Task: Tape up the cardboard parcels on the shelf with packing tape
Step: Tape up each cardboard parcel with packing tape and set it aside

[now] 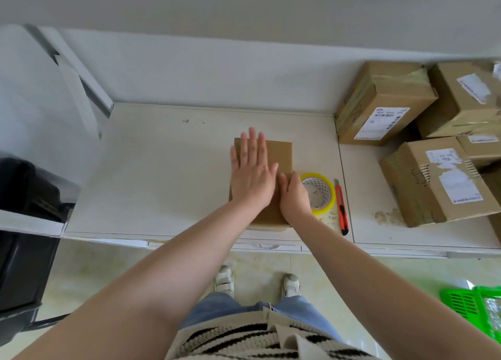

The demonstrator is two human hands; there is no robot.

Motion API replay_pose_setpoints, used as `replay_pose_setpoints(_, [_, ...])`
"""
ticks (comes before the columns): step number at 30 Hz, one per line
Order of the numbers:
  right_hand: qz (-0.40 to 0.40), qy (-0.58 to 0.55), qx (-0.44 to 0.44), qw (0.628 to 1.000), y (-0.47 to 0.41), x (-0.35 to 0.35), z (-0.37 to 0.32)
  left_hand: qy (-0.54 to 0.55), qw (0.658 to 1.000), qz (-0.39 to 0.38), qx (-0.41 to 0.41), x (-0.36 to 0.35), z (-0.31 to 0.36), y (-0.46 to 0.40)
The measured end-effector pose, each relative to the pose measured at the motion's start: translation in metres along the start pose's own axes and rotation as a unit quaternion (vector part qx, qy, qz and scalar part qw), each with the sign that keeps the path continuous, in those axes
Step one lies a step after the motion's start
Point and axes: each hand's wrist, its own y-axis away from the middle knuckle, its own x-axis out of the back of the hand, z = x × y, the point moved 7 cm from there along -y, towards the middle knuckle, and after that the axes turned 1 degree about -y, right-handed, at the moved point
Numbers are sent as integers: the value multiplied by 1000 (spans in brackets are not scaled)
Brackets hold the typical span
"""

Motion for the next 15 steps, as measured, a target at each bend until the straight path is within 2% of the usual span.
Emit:
replay_pose_setpoints(10, [9,-29,-6,1000,-4,-2,4,-41,999,-28,7,-15,4,-9])
replay_pose_setpoints(15, [14,-26,1,1000,-2,1,4,-66,997,-15,-34,-11,9,0])
